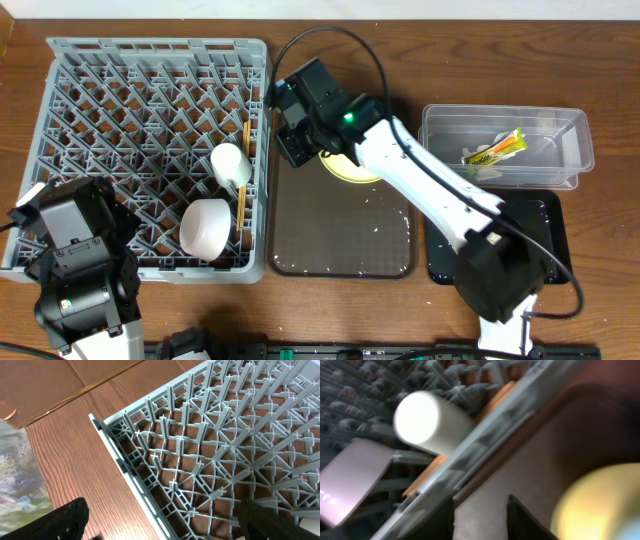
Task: Sort waste into correct bins and load items into the dishwasher
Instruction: 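Move the right gripper down to the yellow plate rim to grasp it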
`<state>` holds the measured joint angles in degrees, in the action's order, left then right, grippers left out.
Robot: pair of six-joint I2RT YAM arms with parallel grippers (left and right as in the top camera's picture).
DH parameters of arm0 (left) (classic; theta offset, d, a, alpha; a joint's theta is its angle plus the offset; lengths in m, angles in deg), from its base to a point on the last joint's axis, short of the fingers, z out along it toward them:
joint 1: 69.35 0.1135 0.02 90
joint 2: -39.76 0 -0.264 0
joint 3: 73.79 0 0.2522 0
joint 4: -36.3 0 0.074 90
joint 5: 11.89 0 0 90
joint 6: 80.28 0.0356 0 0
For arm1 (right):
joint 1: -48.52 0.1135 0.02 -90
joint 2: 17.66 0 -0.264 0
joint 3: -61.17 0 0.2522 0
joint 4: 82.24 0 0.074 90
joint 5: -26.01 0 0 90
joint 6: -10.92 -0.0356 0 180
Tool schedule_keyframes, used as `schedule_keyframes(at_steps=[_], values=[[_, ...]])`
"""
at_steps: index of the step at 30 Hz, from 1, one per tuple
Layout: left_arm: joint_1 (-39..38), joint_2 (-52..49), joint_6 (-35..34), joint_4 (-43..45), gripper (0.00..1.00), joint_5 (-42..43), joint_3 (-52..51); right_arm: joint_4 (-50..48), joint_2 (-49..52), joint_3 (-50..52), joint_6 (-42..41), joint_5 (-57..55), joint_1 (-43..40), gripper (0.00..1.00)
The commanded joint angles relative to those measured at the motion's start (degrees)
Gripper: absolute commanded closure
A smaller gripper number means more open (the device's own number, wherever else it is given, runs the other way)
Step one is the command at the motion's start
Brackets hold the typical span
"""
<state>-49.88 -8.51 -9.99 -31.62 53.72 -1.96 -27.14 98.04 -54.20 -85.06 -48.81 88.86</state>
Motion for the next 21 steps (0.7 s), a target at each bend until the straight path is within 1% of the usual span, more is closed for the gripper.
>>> schedule_keyframes(at_steps=[1,2,4,7,10,12,14,16,21], values=[[0.2,0.0,-0.6,-0.2,0.04,-0.8,1.0,1.4,-2.6,0.1,1.0,-14.0,-0.4,0.53],[0.2,0.0,-0.6,-0.2,0.04,-0.7,1.0,2.4,-2.6,0.1,1.3,-16.4,-0.6,0.47],[0.2,0.0,-0.6,-0.2,0.05,-0.7,1.0,5.4,-2.2,0.1,1.8,-21.0,-1.0,0.44],[0.2,0.0,-0.6,-0.2,0.04,-0.7,1.0,8.9,-1.3,0.2,1.8,-26.4,-1.6,0.44],[0.2,0.0,-0.6,-0.2,0.04,-0.8,1.0,10.4,0.6,0.3,1.8,-28.8,-1.8,0.44],[0.2,0.0,-0.6,-0.2,0.04,-0.7,1.0,10.6,2.3,0.3,1.8,-28.9,-1.8,0.48],[0.2,0.0,-0.6,-0.2,0.04,-0.8,1.0,11.0,3.9,0.3,1.8,-28.9,-2.1,0.57],[0.2,0.0,-0.6,-0.2,0.04,-0.8,1.0,11.7,5.6,0.3,1.8,-28.9,-2.6,0.62],[0.2,0.0,-0.6,-0.2,0.04,-0.8,1.0,13.3,8.7,0.3,1.7,-28.9,-3.2,0.67]])
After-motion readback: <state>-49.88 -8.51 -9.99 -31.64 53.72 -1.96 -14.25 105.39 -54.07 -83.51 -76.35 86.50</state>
